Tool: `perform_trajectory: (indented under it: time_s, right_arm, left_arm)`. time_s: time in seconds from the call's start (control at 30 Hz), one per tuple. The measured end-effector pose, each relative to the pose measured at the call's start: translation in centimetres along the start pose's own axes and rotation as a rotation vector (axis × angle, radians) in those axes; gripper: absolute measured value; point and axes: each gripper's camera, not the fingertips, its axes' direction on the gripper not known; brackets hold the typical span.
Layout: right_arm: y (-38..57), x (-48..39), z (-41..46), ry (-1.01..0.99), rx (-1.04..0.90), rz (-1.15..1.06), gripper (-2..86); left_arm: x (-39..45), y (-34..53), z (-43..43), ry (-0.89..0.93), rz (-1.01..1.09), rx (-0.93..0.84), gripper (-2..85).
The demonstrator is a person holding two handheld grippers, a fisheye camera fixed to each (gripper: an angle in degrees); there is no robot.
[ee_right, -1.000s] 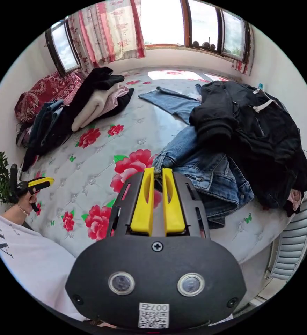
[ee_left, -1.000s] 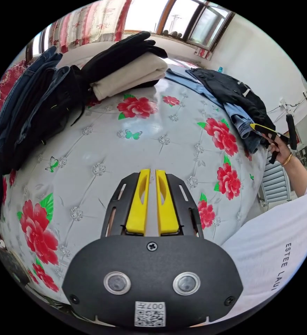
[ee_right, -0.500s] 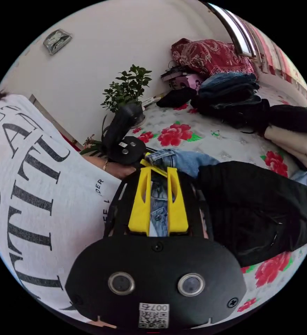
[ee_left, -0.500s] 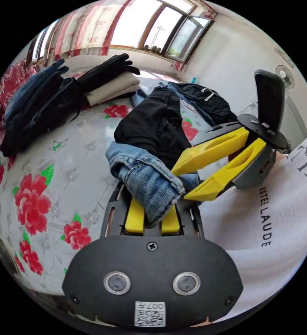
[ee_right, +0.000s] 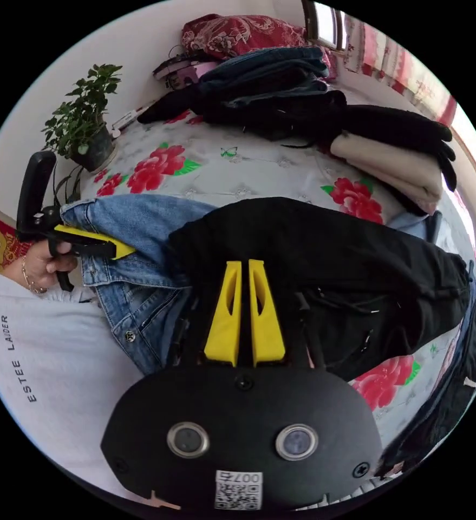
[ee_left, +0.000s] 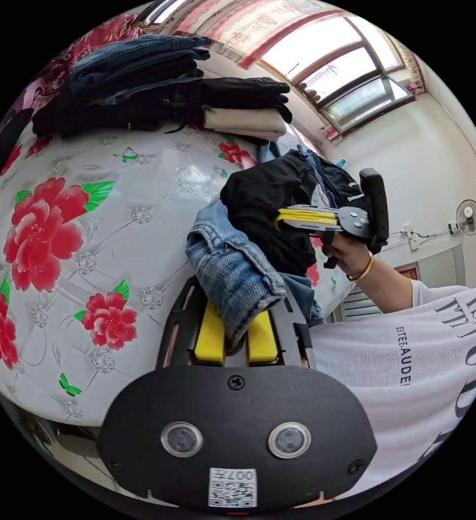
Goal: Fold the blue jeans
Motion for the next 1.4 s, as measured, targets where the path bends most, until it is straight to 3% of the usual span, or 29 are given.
perform_trajectory:
  time_s: [0.13,0.23,0.3,0.4,0.47,0.63,0.73,0.8,0.97,1.17,1.27,1.3,1.4]
  right_arm:
    - [3.7,9.6,-13.3,0.227,0.231,0.214,1.0]
    - [11.5,18.1,-29.4,0.511,0.374,0.445,0.8]
    - [20.0,22.1,-42.1,0.801,0.52,0.738,1.1]
    - [31.4,24.7,-50.7,0.907,0.634,1.128,2.5]
    - [35.3,24.1,-51.3,0.94,0.609,1.215,3.7]
    - [36.5,20.8,-40.8,0.791,0.588,1.066,6.4]
    - [33.0,20.2,-28.6,0.489,0.456,0.938,7.8]
    - [29.1,19.4,-20.0,0.337,0.349,0.864,8.3]
    - [19.3,18.9,-11.2,0.174,0.261,0.699,8.9]
    - [8.8,20.2,-5.0,0.155,0.129,0.515,9.0]
    - [6.5,20.1,0.2,0.025,-0.062,0.494,7.9]
    - [6.7,19.1,-0.4,0.066,0.03,0.463,6.9]
    - [8.2,18.6,-1.0,-0.027,0.036,0.503,4.0]
  left_arm:
    - [-0.8,1.1,-1.4,0.009,-0.032,0.034,0.3]
    - [-1.4,1.5,-3.5,0.031,-0.06,0.106,-0.1]
    - [-0.9,1.1,-5.9,-0.021,-0.029,0.17,-0.3]
    - [-0.6,0.7,-9.1,-0.089,-0.026,0.251,-0.3]
    - [-0.2,0.9,-11.0,-0.13,-0.021,0.301,-0.3]
    - [2.8,2.8,-15.9,-0.254,0.071,0.442,-0.3]
    - [5.4,5.0,-18.4,-0.304,0.157,0.515,-0.2]
    - [7.2,7.2,-20.7,-0.247,0.22,0.585,-0.1]
    - [10.9,12.0,-24.8,-0.215,0.338,0.703,0.5]
    - [9.1,16.7,-25.1,-0.313,0.05,0.726,0.8]
    - [8.5,17.8,-24.2,-0.329,-0.031,0.722,0.9]
    - [8.4,17.8,-23.9,-0.334,-0.046,0.716,0.8]
    - [8.2,17.6,-23.6,-0.335,-0.065,0.729,0.8]
